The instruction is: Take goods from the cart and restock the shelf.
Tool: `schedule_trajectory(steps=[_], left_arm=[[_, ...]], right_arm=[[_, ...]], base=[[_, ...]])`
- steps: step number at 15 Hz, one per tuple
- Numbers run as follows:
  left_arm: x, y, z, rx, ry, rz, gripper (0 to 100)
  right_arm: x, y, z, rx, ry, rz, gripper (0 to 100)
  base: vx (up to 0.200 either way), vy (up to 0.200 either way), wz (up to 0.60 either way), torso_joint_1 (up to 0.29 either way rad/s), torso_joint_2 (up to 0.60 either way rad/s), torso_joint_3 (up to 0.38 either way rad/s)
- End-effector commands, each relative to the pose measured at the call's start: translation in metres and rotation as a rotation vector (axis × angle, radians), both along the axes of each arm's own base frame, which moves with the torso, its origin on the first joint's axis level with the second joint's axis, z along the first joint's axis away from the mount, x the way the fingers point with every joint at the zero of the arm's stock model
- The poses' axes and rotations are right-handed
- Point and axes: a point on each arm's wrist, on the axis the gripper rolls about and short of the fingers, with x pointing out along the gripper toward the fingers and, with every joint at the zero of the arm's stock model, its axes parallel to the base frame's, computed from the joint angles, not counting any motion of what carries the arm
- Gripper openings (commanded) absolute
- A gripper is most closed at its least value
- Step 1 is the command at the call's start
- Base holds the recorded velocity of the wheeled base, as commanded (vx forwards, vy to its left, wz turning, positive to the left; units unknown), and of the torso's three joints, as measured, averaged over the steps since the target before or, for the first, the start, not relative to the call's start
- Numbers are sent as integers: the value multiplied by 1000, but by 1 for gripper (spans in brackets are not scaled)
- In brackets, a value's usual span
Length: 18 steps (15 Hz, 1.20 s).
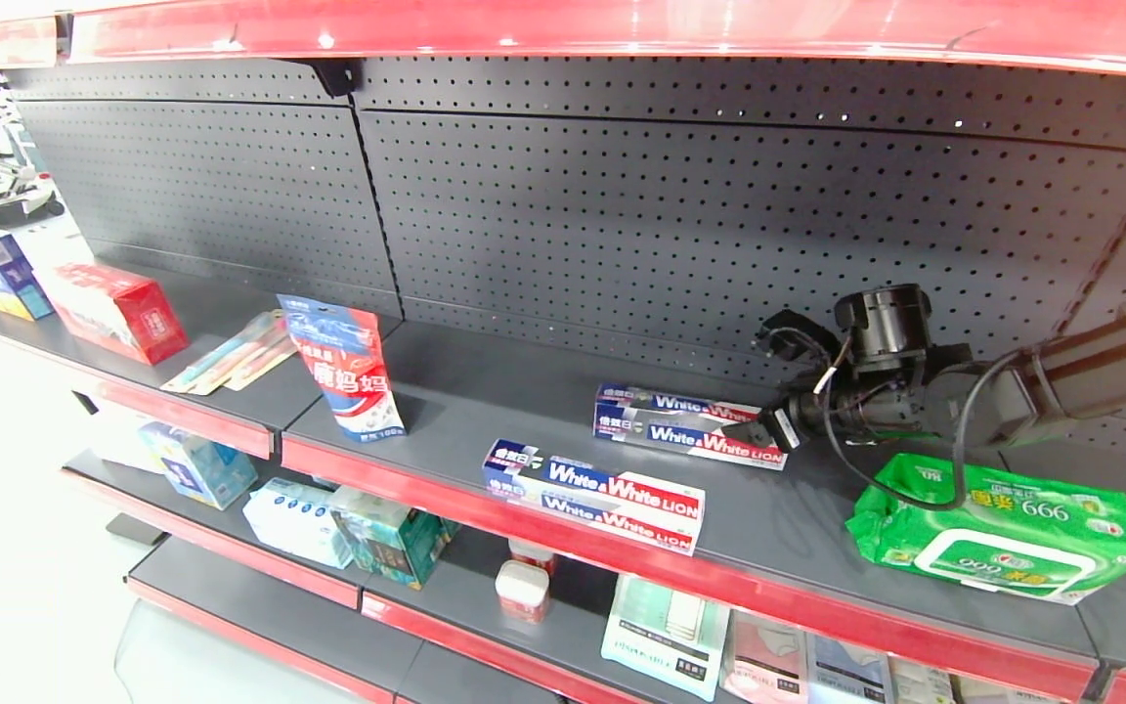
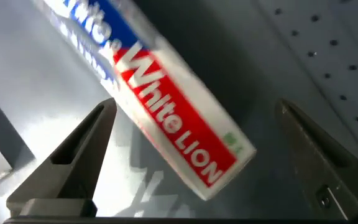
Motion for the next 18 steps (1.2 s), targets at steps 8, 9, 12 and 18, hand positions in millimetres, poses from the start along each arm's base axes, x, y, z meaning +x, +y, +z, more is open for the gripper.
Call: schedule_trajectory(steps=[8, 9, 12, 18], left_arm=[[0, 0, 0, 0, 0, 0, 100], [0, 0, 0, 0, -1, 0, 100], [0, 0, 0, 0, 0, 0, 100], [0, 0, 0, 0, 0, 0, 100]], right_arm=[[-5, 0, -2, -30, 60, -7, 100], [-4, -1, -1, -28, 55, -9, 100], [-3, -5, 11, 8, 27, -25, 100], [-2, -6, 21, 95, 28, -88, 100]], base=[[0, 0, 0, 0, 0, 0], [0, 0, 0, 0, 0, 0], [0, 0, 0, 0, 0, 0], [0, 0, 0, 0, 0, 0]])
